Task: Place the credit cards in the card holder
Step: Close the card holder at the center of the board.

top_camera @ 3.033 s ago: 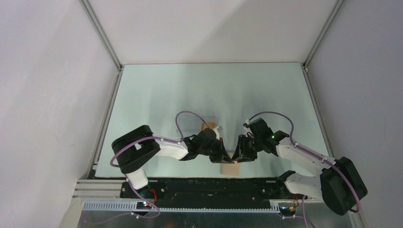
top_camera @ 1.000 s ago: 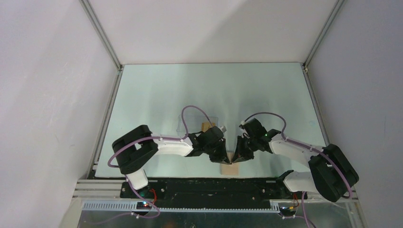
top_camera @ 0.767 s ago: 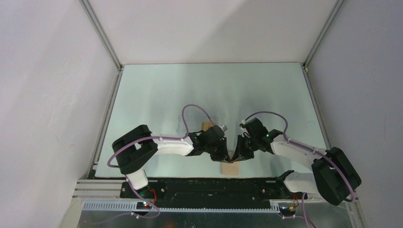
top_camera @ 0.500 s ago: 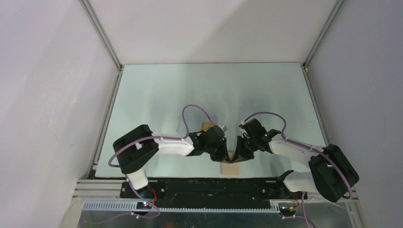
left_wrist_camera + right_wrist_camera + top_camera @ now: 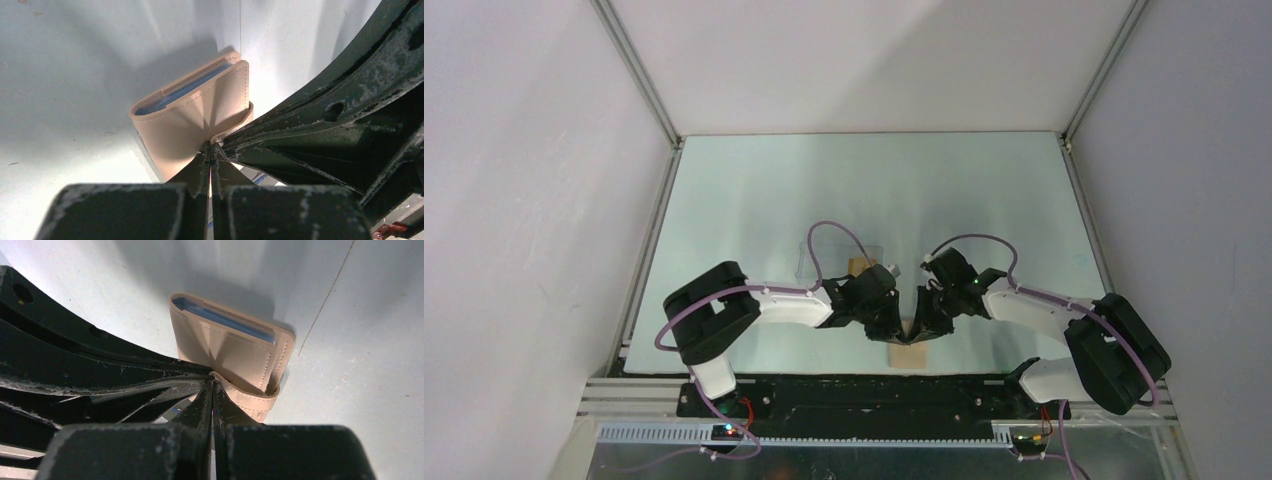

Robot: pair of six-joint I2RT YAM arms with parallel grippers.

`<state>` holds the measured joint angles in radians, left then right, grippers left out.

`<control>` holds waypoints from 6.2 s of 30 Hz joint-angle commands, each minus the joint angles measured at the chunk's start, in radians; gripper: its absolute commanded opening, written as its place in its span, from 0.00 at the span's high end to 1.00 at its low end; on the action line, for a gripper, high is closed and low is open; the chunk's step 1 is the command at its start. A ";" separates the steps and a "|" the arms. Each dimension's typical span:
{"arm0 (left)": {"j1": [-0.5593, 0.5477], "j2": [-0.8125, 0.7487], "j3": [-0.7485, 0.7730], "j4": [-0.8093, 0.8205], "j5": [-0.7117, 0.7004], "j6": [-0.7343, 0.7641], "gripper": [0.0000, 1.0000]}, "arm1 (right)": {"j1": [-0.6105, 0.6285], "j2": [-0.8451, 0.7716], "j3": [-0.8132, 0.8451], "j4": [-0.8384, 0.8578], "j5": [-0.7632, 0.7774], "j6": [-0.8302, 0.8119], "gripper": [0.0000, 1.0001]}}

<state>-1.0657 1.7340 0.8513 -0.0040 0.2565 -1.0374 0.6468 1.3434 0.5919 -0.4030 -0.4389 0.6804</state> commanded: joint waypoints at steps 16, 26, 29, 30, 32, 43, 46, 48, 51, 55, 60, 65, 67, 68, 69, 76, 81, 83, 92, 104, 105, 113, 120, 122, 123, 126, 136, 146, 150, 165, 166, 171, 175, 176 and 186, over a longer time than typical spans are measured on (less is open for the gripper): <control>-0.007 0.031 0.053 0.024 -0.017 0.024 1.00 | 0.069 0.040 -0.019 -0.100 0.264 -0.007 1.00; -0.007 0.025 0.052 0.025 -0.018 0.021 1.00 | 0.091 0.087 -0.024 -0.102 0.278 0.013 1.00; -0.007 0.005 0.061 0.024 -0.021 0.027 1.00 | 0.069 0.022 -0.006 -0.057 0.180 -0.001 1.00; -0.007 0.001 0.065 0.025 -0.021 0.028 1.00 | 0.058 0.005 0.009 -0.054 0.153 -0.004 1.00; -0.007 -0.015 0.073 0.025 -0.023 0.035 1.00 | 0.040 -0.060 0.032 -0.050 0.119 -0.003 1.00; -0.004 0.000 0.083 0.024 -0.017 0.033 1.00 | -0.021 -0.151 0.048 -0.086 0.083 -0.016 1.00; -0.005 -0.001 0.080 0.021 -0.016 0.033 1.00 | -0.011 -0.127 0.045 -0.093 0.092 -0.026 1.00; -0.005 -0.004 0.076 0.020 -0.015 0.031 1.00 | -0.001 -0.124 0.045 -0.100 0.099 -0.026 1.00; -0.008 -0.025 0.066 0.015 -0.023 0.030 1.00 | 0.013 -0.133 0.039 -0.107 0.111 -0.022 1.00; -0.009 -0.029 0.060 0.010 -0.019 0.031 1.00 | 0.021 -0.134 0.029 -0.111 0.123 -0.019 1.00; -0.021 -0.027 0.065 0.010 -0.019 0.031 1.00 | 0.028 -0.116 0.024 -0.113 0.135 -0.022 1.00; -0.023 -0.048 0.062 -0.035 -0.038 0.033 1.00 | 0.033 -0.105 0.017 -0.113 0.141 -0.020 1.00; -0.026 -0.055 0.060 -0.042 -0.041 0.033 1.00 | 0.035 -0.104 0.015 -0.111 0.143 -0.019 1.00; -0.026 -0.062 0.060 -0.046 -0.043 0.033 1.00 | 0.036 -0.102 0.014 -0.110 0.143 -0.019 1.00; -0.028 -0.063 0.060 -0.047 -0.045 0.033 1.00 | 0.036 -0.101 0.012 -0.110 0.143 -0.018 1.00; -0.030 -0.061 0.060 -0.063 -0.051 0.036 1.00 | 0.047 -0.066 0.002 -0.084 0.143 -0.018 1.00; -0.031 -0.051 0.059 -0.065 -0.048 0.038 1.00 | 0.050 -0.033 -0.001 -0.059 0.146 -0.018 1.00; -0.031 -0.047 0.061 -0.066 -0.047 0.039 1.00 | 0.051 -0.029 -0.001 -0.056 0.147 -0.019 1.00; -0.037 -0.019 0.065 -0.071 -0.037 0.036 1.00 | 0.053 -0.035 -0.001 -0.049 0.152 -0.015 1.00; -0.043 -0.003 0.064 -0.120 -0.063 0.029 1.00 | 0.066 0.015 -0.001 -0.030 0.155 -0.018 1.00; -0.043 -0.004 0.063 -0.130 -0.069 0.024 1.00 | 0.067 0.012 -0.001 -0.033 0.155 -0.018 1.00; -0.043 0.022 0.062 -0.166 -0.081 0.009 1.00 | 0.069 -0.038 -0.001 -0.026 0.145 -0.009 1.00; -0.043 0.029 0.072 -0.167 -0.075 0.016 1.00 | 0.069 -0.052 -0.012 -0.006 0.119 -0.004 0.97; -0.043 0.029 0.074 -0.166 -0.074 0.019 1.00 | 0.069 -0.057 -0.014 -0.004 0.114 -0.002 0.96; -0.043 0.029 0.077 -0.166 -0.075 0.019 1.00 | 0.068 -0.063 -0.014 -0.005 0.112 -0.002 0.95; -0.043 0.025 0.084 -0.167 -0.074 0.025 1.00 | 0.067 -0.082 -0.014 -0.015 0.110 0.000 0.86; -0.045 0.012 0.100 -0.165 -0.078 0.034 1.00 | 0.055 -0.182 -0.024 -0.047 0.115 0.014 0.82; -0.050 0.027 0.119 -0.165 -0.066 0.045 1.00 | 0.056 -0.112 -0.036 -0.008 0.111 0.004 1.00; -0.050 0.031 0.123 -0.165 -0.066 0.047 1.00 | 0.057 -0.085 -0.037 0.000 0.121 -0.001 1.00; -0.050 0.061 0.138 -0.165 -0.060 0.047 1.00 | 0.099 0.034 -0.037 -0.030 0.272 -0.002 1.00; -0.050 0.064 0.140 -0.165 -0.059 0.048 1.00 | 0.107 0.049 -0.037 -0.039 0.285 0.000 1.00; -0.050 0.070 0.144 -0.166 -0.055 0.048 1.00 | 0.131 0.123 -0.036 -0.096 0.387 0.019 1.00; -0.050 0.069 0.144 -0.165 -0.056 0.048 1.00 | 0.144 0.149 -0.035 -0.105 0.403 0.016 1.00; -0.050 0.068 0.144 -0.165 -0.057 0.048 1.00 | 0.144 0.133 -0.035 -0.100 0.393 0.004 1.00; -0.050 0.018 0.134 -0.164 -0.081 0.050 1.00 | 0.028 -0.228 -0.015 -0.011 0.084 0.009 0.96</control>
<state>-1.1030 1.7679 0.9730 -0.1944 0.2039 -1.0084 0.7315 1.2308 0.5785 -0.4721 -0.2882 0.6964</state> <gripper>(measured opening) 0.003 0.021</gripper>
